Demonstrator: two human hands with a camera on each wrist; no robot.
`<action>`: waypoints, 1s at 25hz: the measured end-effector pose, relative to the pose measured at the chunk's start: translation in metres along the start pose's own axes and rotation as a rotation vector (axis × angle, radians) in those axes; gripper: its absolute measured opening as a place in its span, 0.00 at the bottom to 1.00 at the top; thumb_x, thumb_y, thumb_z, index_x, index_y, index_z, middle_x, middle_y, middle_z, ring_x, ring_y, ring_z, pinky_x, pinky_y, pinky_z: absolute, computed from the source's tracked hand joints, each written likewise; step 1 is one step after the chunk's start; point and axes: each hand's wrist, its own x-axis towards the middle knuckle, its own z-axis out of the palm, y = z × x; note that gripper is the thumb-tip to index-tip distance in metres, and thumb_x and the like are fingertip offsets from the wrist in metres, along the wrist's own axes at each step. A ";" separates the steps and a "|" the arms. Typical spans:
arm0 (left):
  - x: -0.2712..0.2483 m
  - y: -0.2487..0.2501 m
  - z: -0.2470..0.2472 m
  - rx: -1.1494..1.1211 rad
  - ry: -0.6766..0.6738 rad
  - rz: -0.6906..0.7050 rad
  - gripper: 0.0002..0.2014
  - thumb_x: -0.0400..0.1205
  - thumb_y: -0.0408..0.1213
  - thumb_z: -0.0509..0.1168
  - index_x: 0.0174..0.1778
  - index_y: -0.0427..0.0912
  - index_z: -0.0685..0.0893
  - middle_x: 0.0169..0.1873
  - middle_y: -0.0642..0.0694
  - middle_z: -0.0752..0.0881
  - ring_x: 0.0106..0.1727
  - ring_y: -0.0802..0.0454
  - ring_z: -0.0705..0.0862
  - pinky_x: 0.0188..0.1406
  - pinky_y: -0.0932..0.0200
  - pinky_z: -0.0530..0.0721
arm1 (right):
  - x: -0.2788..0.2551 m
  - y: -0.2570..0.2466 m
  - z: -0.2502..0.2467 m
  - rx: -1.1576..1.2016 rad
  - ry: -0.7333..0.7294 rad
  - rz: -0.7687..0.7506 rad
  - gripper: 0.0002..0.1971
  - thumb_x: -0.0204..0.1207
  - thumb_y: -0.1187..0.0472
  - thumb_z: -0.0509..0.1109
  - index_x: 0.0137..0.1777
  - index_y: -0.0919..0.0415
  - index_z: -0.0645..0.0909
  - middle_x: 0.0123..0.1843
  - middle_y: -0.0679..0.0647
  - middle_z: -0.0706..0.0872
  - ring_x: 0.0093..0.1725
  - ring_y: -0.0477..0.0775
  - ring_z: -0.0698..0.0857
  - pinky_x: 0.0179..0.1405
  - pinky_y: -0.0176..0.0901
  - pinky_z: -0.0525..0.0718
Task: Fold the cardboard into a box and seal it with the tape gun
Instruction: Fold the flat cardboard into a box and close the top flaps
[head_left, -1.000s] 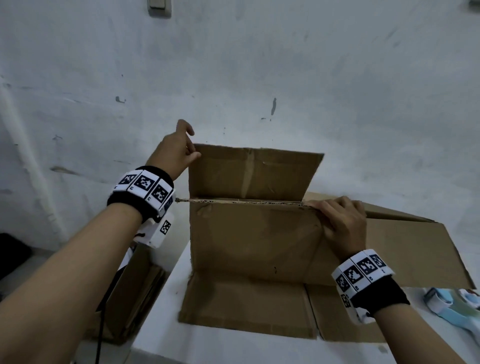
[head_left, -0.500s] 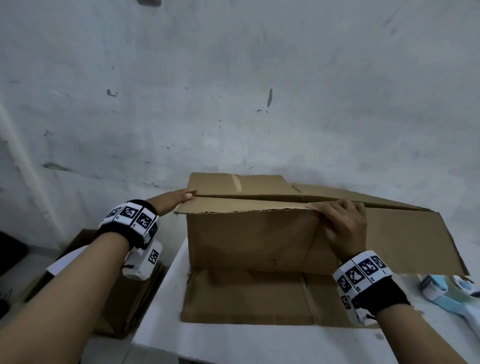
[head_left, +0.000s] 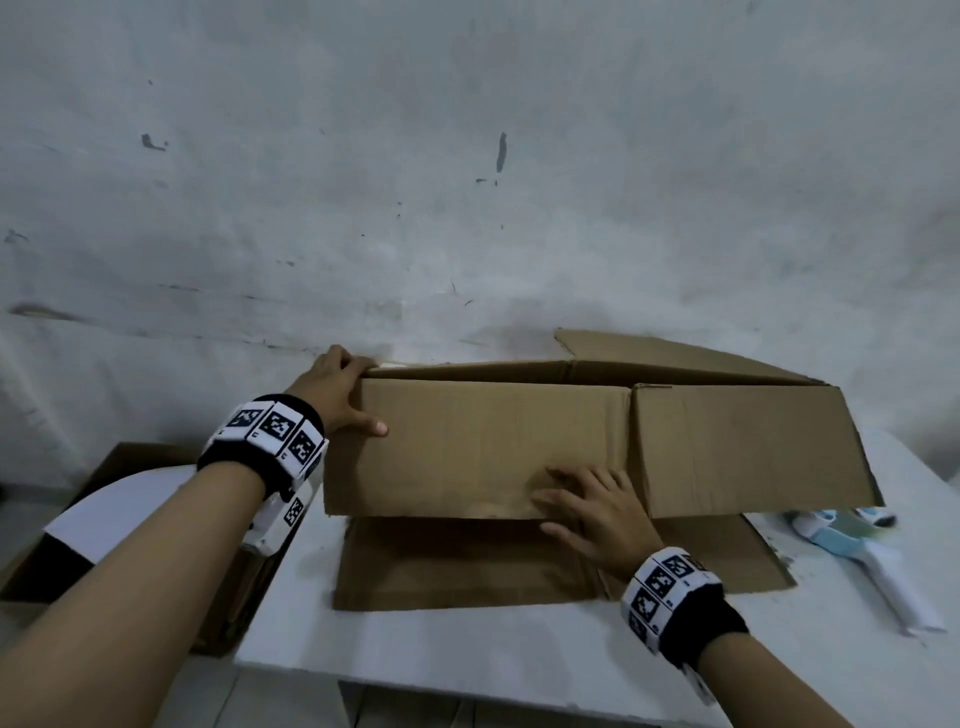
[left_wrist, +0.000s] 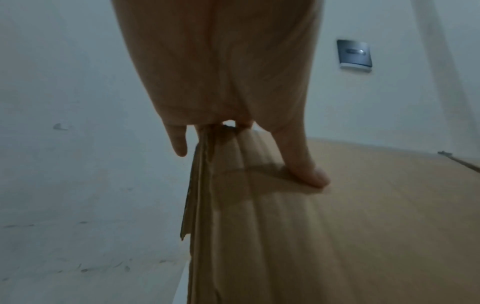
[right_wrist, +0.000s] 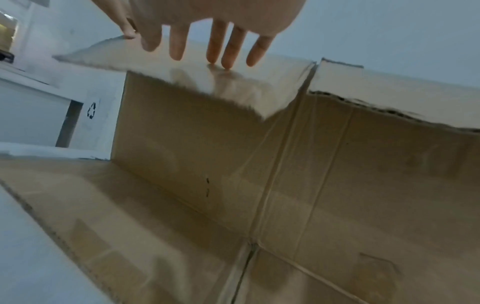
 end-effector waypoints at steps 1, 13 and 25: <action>-0.002 0.001 0.006 0.009 0.029 0.019 0.41 0.68 0.50 0.75 0.75 0.48 0.64 0.69 0.41 0.66 0.72 0.43 0.67 0.71 0.48 0.70 | 0.007 -0.002 -0.001 0.023 -0.008 0.058 0.16 0.80 0.40 0.56 0.64 0.43 0.72 0.68 0.51 0.72 0.61 0.51 0.72 0.53 0.56 0.86; -0.013 0.023 0.029 0.296 0.166 0.079 0.37 0.77 0.58 0.61 0.78 0.50 0.55 0.78 0.46 0.62 0.81 0.49 0.57 0.77 0.32 0.37 | 0.133 -0.021 -0.010 0.128 -0.276 0.426 0.26 0.78 0.51 0.66 0.76 0.45 0.67 0.73 0.52 0.72 0.77 0.56 0.67 0.81 0.60 0.49; 0.021 0.093 0.064 0.077 0.336 0.017 0.23 0.84 0.54 0.49 0.75 0.54 0.65 0.73 0.41 0.68 0.79 0.43 0.58 0.79 0.39 0.36 | 0.066 0.071 -0.026 -0.071 -0.396 0.630 0.33 0.81 0.40 0.55 0.83 0.40 0.47 0.85 0.53 0.54 0.84 0.59 0.51 0.78 0.72 0.47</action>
